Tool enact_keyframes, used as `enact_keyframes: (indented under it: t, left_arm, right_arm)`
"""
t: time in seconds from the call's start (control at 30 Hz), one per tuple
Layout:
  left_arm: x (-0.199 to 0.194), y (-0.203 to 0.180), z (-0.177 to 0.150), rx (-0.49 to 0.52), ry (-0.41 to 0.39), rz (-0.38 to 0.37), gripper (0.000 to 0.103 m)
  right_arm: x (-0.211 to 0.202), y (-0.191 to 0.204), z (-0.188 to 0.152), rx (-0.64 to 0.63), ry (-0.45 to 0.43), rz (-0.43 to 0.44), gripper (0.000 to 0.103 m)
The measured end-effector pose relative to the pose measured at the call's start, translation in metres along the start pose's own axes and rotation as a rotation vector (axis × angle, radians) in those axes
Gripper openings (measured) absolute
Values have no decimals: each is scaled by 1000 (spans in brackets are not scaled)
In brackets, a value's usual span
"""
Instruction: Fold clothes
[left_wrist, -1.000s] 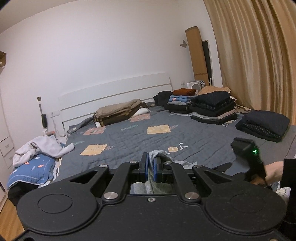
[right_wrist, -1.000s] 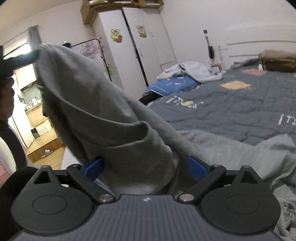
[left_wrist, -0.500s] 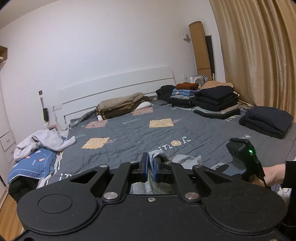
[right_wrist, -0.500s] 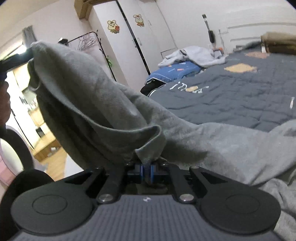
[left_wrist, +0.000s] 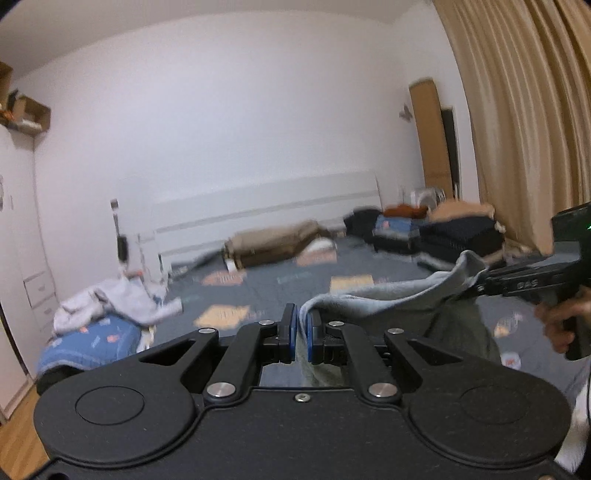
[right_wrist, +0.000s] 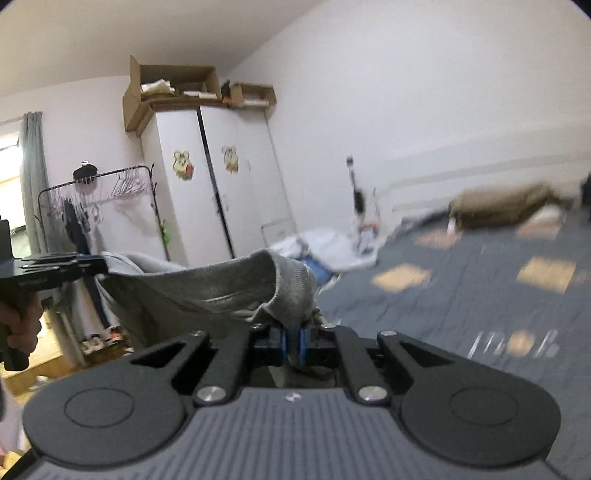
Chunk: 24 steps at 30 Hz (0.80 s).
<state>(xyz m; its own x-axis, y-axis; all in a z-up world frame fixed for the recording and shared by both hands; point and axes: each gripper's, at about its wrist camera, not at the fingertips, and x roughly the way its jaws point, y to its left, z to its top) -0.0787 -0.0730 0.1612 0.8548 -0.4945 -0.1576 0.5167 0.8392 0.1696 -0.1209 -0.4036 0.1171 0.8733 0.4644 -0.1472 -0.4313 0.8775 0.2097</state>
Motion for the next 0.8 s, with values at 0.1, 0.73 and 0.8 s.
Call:
enact_keyframes:
  t: [0.1,0.73,0.8]
  left_arm:
    - [-11,6,27,-19,-43,-4,0]
    - [-2,-127,-88,190,23,-185,78]
    - [10,-133,-95,187,21,-175,78]
  right_arm:
    - [-16,9,39,-42,-32,-39,6]
    - [-29,46,84,-70,12,-84,6]
    - [-29,46,82,-70,19,-81,6]
